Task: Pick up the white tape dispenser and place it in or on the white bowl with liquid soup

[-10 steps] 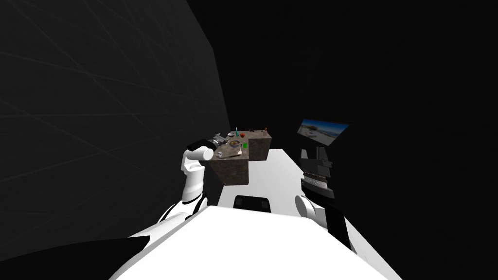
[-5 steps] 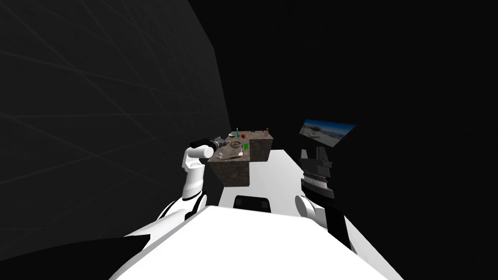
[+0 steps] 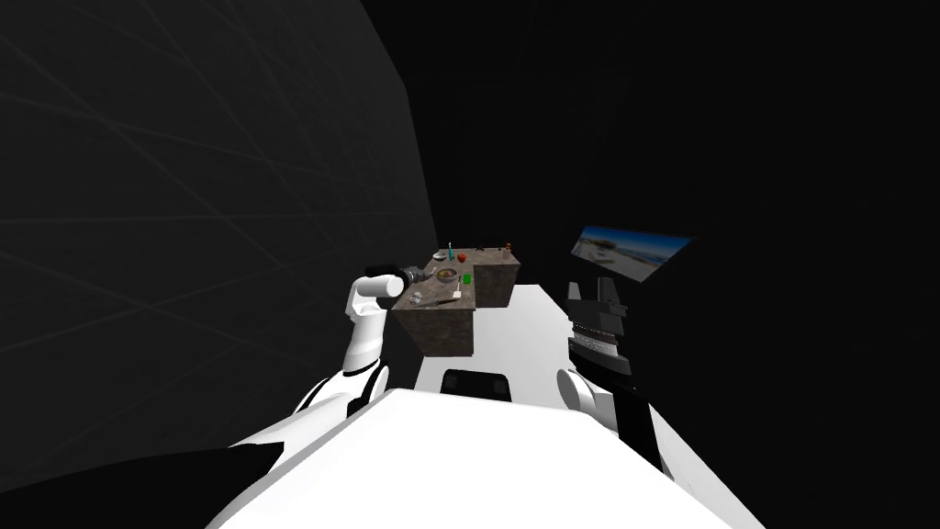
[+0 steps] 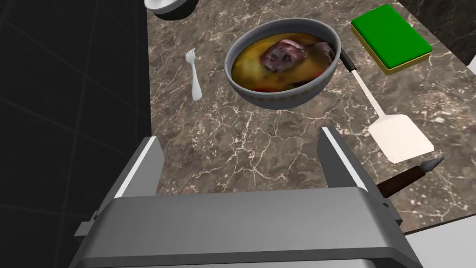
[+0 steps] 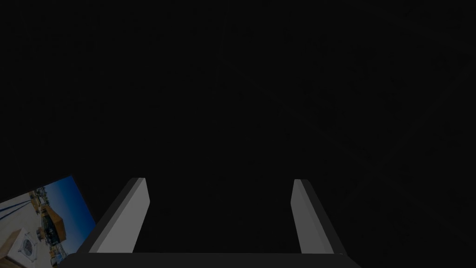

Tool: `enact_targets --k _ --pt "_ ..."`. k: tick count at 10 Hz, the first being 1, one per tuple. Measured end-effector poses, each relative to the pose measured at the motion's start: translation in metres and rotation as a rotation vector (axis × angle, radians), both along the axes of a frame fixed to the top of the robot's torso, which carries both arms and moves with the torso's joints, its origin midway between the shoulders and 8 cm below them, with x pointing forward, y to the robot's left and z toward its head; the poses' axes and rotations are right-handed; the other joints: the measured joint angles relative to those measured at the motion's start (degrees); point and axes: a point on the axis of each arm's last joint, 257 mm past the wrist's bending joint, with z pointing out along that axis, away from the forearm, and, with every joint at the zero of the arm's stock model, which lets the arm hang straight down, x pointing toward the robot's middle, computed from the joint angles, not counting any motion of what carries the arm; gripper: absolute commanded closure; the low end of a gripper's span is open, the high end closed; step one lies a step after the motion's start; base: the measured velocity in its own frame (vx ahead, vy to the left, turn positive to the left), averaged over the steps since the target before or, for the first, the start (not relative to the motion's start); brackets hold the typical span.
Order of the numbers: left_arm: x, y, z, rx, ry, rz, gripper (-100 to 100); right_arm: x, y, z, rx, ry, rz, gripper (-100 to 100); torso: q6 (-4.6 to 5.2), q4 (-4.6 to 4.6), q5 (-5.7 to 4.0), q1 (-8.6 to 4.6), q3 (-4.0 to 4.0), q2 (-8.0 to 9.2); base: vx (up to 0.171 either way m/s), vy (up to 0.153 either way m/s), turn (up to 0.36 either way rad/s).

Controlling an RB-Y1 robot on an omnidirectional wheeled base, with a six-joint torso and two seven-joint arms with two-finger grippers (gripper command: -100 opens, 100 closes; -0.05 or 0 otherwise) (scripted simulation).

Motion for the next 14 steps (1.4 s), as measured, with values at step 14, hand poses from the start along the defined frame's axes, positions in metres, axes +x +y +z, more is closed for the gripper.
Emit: enact_targets --k 14 --pt "-0.079 0.027 -0.164 -0.229 0.591 0.217 -100 0.0 0.0 0.0 0.0 0.0 0.0 0 0.0 -0.01 0.0 -0.02 -0.04 -0.07 0.086 0.039 0.046"
